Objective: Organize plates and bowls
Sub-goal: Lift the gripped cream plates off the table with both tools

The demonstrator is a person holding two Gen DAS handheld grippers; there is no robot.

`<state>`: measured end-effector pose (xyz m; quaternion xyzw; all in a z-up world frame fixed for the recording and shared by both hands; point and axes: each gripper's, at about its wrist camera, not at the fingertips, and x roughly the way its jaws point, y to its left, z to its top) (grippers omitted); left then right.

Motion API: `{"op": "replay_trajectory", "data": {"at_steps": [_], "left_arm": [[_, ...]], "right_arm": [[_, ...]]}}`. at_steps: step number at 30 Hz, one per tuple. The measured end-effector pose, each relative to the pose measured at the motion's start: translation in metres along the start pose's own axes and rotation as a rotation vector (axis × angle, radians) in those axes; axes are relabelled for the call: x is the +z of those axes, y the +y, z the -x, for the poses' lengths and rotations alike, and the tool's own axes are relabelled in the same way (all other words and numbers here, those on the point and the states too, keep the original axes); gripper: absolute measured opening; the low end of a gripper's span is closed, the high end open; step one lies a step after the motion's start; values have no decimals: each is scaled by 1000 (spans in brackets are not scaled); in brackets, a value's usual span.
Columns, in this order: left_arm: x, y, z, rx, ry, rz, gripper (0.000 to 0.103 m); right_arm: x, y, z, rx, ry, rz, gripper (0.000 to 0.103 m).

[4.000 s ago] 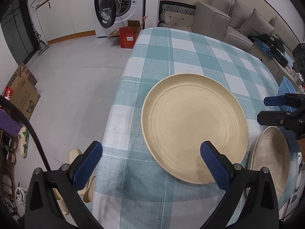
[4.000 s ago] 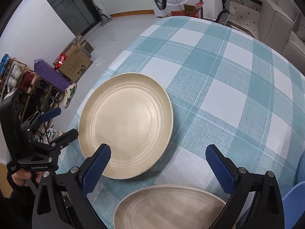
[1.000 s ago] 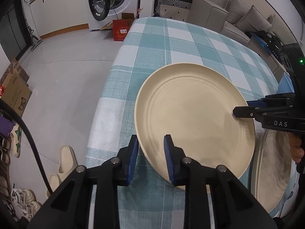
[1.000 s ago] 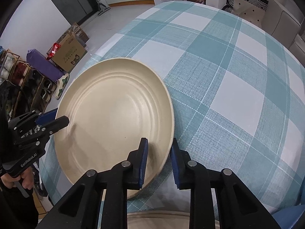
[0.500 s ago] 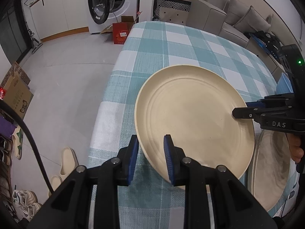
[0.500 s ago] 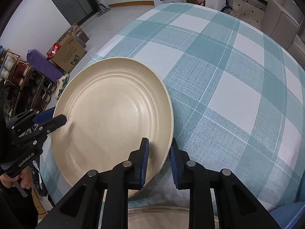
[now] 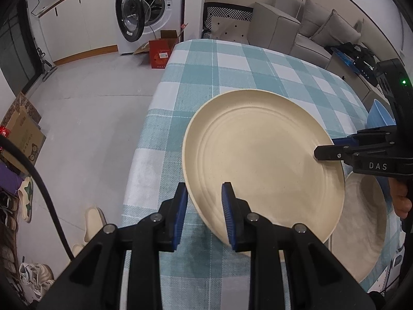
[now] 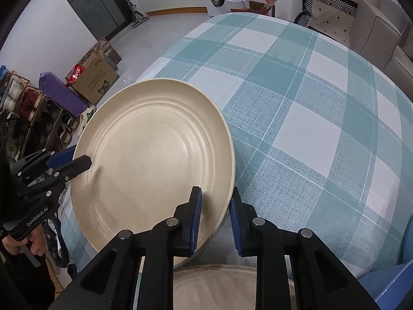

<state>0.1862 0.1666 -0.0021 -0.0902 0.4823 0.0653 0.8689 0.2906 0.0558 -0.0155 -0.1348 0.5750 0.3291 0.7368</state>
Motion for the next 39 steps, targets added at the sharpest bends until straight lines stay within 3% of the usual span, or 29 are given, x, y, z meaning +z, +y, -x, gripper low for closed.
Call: {"op": "replay_trajectory", "data": {"at_steps": [39], "left_arm": [[14, -58, 16, -75, -26, -125, 25]], "right_arm": [[-53, -37, 64, -41, -76, -94, 22]]}}
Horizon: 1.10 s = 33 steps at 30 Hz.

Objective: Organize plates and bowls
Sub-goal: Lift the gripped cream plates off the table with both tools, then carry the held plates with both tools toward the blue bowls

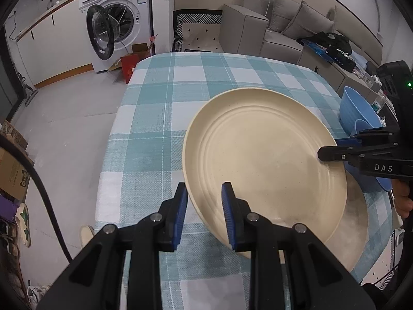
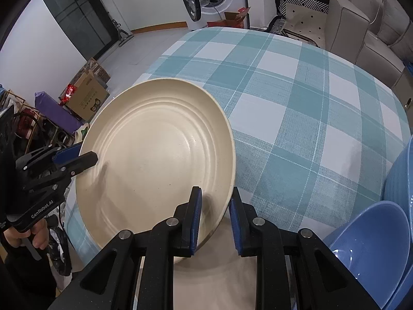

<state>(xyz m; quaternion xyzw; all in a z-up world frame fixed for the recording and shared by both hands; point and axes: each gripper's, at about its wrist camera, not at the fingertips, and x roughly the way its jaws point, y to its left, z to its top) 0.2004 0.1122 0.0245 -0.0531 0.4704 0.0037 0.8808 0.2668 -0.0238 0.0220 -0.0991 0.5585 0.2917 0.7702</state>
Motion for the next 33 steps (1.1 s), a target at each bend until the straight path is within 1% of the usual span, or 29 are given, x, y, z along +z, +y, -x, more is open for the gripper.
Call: {"op": "replay_trajectory", "data": {"at_steps": [11, 19, 33], "left_arm": [[-1, -21, 2, -34, 3, -49, 25], [-3, -28, 4, -58, 9, -72, 25], [-9, -44, 4, -94, 21, -113, 25]], "right_arm": [[-22, -12, 21, -14, -22, -38, 22], [-39, -14, 34, -24, -33, -53, 22], [-67, -22, 45, -28, -36, -84, 22]]}}
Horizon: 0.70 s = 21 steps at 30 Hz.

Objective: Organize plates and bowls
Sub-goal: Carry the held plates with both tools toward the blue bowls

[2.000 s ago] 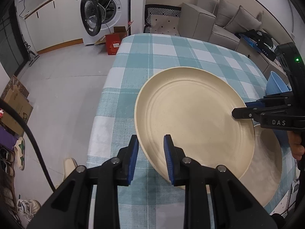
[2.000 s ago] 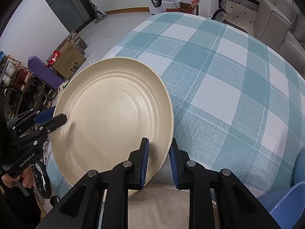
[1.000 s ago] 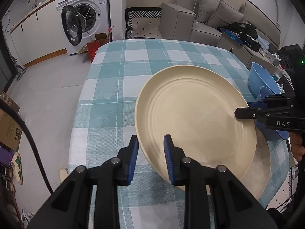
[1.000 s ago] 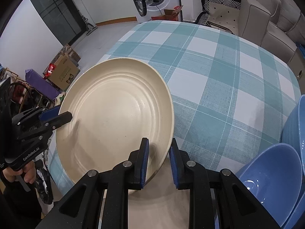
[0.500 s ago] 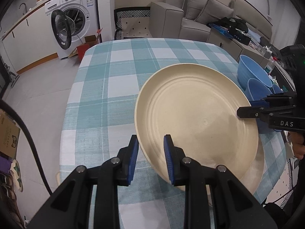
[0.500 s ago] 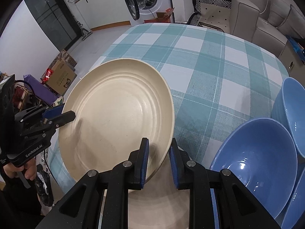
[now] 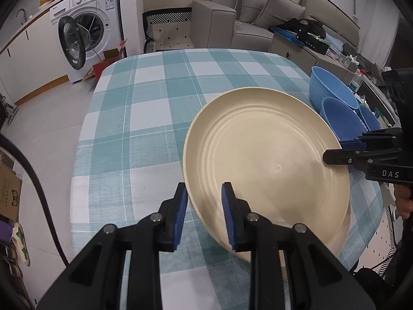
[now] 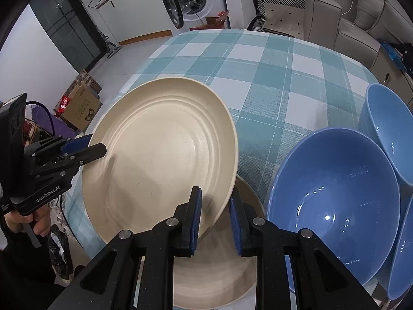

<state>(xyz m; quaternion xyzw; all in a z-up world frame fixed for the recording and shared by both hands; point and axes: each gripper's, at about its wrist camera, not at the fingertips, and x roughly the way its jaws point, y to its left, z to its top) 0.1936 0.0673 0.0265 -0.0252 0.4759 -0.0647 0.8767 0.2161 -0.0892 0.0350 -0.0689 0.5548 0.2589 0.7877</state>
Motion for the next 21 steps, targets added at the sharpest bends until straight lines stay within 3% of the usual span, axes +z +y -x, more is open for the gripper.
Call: {"op": "replay_trajectory", "data": {"at_steps": [21], "left_arm": [[-11, -21, -6, -21, 27, -52, 25]], "right_arm": [[-31, -8, 8, -8, 4, -36, 22]]}}
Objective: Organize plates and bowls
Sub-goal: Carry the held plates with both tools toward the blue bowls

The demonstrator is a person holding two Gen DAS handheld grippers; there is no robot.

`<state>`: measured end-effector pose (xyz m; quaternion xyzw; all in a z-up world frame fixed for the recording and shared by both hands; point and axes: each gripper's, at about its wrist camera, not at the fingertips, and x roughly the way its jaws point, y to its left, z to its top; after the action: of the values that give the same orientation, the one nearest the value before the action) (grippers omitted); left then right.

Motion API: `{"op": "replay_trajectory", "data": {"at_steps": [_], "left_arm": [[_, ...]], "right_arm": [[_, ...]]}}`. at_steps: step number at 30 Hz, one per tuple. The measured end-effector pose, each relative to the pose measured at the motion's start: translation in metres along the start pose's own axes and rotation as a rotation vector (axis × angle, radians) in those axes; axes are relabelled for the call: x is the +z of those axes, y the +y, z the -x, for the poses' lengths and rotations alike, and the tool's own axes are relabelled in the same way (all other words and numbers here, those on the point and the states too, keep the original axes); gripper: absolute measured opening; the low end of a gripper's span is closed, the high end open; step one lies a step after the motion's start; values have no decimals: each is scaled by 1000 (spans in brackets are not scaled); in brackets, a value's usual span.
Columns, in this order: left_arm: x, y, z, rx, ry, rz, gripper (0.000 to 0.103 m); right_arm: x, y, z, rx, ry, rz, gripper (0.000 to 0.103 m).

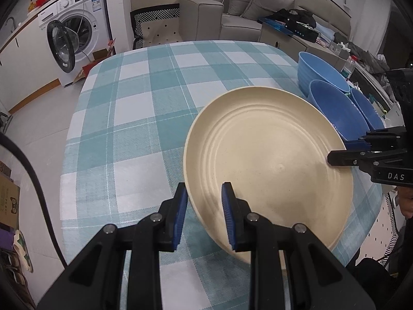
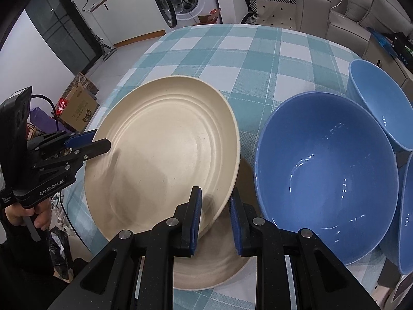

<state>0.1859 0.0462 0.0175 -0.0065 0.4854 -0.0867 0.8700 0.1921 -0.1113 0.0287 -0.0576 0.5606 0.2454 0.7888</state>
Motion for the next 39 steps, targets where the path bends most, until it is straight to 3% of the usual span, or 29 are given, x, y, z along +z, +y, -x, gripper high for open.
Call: {"op": "replay_trajectory", "data": {"at_steps": [25, 39], "left_arm": [[-13, -25, -11, -6, 46, -56, 25], [-15, -36, -18, 2, 63, -89, 25]], "right_arm": [[-37, -8, 1, -13, 27, -43, 22], [-47, -7, -7, -75, 57, -12, 22]]}}
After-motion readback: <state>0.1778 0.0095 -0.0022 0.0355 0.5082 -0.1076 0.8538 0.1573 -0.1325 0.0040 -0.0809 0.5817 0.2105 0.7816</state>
